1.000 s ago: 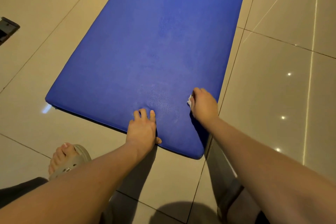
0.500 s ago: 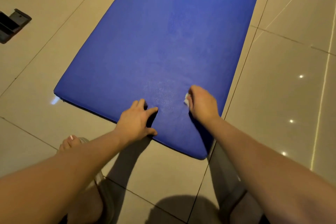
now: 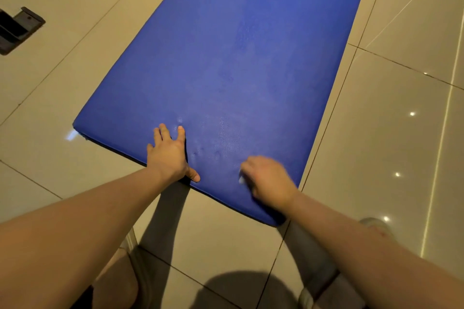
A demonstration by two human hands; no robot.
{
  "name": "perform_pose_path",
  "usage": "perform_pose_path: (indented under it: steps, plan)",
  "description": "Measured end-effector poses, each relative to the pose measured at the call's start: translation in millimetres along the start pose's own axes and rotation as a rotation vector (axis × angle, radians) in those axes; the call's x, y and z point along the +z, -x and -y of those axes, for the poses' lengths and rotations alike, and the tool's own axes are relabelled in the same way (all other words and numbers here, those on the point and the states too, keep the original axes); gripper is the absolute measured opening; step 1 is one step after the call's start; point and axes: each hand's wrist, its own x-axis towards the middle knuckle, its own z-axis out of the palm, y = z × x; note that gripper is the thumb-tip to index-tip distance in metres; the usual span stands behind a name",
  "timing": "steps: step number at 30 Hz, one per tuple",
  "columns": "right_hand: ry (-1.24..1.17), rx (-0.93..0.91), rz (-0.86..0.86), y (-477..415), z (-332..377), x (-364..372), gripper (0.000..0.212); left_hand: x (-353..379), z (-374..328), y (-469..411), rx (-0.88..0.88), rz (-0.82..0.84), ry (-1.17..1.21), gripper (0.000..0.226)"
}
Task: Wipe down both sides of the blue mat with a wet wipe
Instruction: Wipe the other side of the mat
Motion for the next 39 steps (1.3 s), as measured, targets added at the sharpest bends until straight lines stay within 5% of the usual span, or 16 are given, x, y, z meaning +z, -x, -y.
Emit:
perform_pose_path:
  steps: [4,7,9,13,17,24,27,34,39]
  plan:
    - [0.029,0.497,-0.234,-40.8,-66.6,-30.1,0.011,3.1,0.7,-2.1,0.015,-0.011,-0.015,0.154]
    - [-0.035,0.62,-0.313,-43.0,-55.2,-30.4,0.013,4.6,1.2,-2.6,0.021,-0.029,-0.028,0.153]
    - [-0.125,0.536,-0.243,-25.6,-17.6,-13.6,0.011,4.4,0.6,-2.4,0.02,-0.03,-0.038,0.153]
    - [-0.107,0.055,0.069,23.5,49.8,13.3,0.007,3.7,0.6,-2.4,0.023,-0.031,-0.056,0.151]
    - [0.05,-0.197,0.033,-5.1,13.9,9.4,0.01,6.1,1.8,-3.0,0.024,-0.034,-0.052,0.151]
    - [0.088,0.428,-0.232,-75.4,-55.0,-22.3,0.012,6.1,2.8,-2.2,0.011,-0.002,-0.028,0.154]
    - [0.067,0.498,-0.269,-75.3,-46.6,-23.0,0.014,4.5,0.7,-2.0,0.014,-0.001,-0.029,0.154]
    - [-0.05,0.025,-0.013,12.4,49.7,27.0,0.022,5.3,0.8,-2.7,0.011,-0.008,-0.045,0.153]
    - [0.164,-0.292,-0.101,-18.4,13.7,25.8,0.011,7.1,2.7,-3.0,0.018,-0.015,-0.053,0.152]
